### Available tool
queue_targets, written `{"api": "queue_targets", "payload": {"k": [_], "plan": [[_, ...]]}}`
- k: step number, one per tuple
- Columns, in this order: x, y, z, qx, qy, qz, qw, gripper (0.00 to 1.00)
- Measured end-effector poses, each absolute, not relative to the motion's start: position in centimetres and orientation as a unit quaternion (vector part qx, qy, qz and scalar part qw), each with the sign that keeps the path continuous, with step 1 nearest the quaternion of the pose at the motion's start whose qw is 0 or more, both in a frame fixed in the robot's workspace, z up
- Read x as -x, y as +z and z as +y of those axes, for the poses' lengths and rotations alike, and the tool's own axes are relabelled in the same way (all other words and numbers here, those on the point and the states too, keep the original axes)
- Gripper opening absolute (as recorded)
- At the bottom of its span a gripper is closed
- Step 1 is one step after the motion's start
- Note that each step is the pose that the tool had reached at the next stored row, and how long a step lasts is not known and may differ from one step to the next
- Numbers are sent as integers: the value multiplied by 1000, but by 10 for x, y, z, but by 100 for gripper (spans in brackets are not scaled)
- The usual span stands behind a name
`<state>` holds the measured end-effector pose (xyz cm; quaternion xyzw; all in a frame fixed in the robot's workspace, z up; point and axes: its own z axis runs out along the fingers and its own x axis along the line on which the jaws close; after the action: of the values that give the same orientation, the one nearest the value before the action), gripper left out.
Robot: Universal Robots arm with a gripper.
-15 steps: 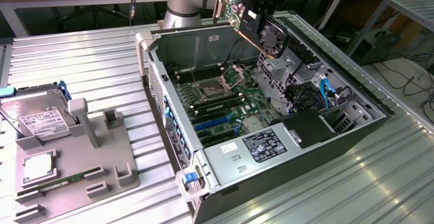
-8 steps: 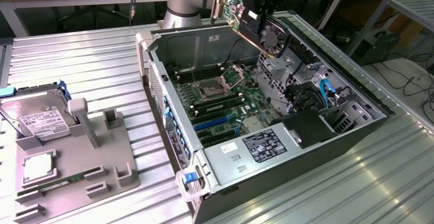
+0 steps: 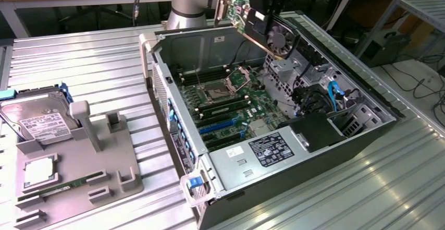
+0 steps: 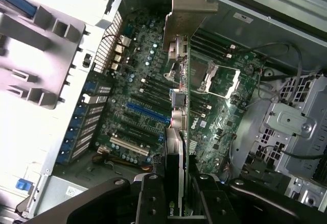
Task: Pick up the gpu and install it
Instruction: 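Insert the gpu into the slot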
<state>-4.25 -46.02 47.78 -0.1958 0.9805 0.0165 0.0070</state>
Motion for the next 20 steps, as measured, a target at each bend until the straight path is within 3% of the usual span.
{"api": "queue_targets", "payload": {"k": [20], "plan": [[43,478,-462,273,17,962,6,27]]}}
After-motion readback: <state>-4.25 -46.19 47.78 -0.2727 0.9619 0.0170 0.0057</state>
